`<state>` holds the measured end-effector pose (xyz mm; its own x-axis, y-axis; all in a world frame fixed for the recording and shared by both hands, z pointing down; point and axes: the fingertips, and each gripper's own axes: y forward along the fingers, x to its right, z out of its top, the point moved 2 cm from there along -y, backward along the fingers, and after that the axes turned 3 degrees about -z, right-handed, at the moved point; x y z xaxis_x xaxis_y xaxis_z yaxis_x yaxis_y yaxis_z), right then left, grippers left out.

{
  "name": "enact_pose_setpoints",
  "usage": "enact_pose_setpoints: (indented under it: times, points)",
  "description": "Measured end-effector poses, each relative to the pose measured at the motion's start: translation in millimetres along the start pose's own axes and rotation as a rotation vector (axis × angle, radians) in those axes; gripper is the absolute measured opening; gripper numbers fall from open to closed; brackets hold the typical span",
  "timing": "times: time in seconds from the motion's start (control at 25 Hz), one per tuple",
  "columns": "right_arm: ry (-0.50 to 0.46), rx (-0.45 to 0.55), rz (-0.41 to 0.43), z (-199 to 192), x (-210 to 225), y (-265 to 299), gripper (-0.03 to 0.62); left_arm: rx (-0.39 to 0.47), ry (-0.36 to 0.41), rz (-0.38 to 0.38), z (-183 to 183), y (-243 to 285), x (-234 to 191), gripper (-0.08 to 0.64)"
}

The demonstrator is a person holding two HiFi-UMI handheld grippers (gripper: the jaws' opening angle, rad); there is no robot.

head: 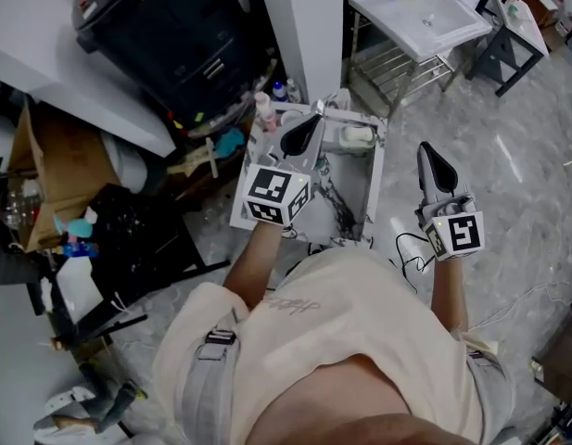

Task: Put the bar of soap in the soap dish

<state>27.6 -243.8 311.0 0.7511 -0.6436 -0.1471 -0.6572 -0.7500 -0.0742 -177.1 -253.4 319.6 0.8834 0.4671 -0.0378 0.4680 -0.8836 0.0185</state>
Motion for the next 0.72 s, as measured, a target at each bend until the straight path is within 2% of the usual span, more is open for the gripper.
enact_pose_setpoints:
  times: [0.24, 0.44, 0.72]
  points:
    - [0.025, -0.018, 0.017, -4.7, -9.0, -1.1, -0.002, -0.004, -0.010, 0.004, -1.1, -7.1, -3.7, 0.017]
    - [0.046, -0.038, 0.011, -16.7, -11.4, -6.2, -0.002, 0.000, -0.072, -0.008, -8.1, -10.4, -8.1, 0.017]
    - [0.036, -0.047, 0.012, -20.5, -16.3, -11.8, -0.002, -0.013, -0.063, -0.016, -14.9, -11.5, -7.1, 0.017]
